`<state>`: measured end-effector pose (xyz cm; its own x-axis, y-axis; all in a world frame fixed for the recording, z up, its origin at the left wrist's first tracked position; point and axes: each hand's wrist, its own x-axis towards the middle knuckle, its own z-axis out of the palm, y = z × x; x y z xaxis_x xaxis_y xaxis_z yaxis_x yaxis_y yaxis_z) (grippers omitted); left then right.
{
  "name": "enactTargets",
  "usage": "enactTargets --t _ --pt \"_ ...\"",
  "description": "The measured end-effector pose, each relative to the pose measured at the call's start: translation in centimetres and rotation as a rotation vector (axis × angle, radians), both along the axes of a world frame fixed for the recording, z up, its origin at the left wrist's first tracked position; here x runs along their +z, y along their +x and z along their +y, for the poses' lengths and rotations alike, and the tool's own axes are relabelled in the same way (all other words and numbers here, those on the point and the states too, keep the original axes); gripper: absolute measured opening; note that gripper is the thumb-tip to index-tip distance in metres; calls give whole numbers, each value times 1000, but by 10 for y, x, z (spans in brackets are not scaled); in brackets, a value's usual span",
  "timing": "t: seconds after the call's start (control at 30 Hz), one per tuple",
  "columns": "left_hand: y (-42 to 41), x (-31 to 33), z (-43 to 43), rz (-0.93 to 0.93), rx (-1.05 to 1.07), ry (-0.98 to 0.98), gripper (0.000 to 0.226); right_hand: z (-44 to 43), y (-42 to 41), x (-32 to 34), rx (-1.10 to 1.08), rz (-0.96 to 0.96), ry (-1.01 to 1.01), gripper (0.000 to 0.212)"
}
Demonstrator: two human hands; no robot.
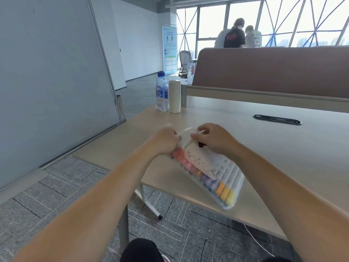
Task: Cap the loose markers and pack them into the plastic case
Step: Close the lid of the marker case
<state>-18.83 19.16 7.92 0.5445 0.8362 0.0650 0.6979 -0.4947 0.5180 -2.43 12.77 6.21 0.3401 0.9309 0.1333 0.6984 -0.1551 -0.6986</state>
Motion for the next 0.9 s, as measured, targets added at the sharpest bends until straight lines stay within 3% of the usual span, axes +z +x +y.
enactTargets --t 0.17,0.37,0.5,0.73,0.9 --pt "6 53 -4 -196 -74 226 13 -15 5 35 -9 292 240 42" --pt "7 62 -7 -361 -58 357 26 -41 1 59 30 425 377 29" --pt "-1 49 -13 -531 -23 243 24 -50 -4 48 -21 331 369 17" --pt "-14 27 -30 -764 -29 -133 27 -66 -10 39 -31 420 395 15" --pt "-3 27 -41 -915 24 -282 14 -66 -15 41 -37 695 430 12"
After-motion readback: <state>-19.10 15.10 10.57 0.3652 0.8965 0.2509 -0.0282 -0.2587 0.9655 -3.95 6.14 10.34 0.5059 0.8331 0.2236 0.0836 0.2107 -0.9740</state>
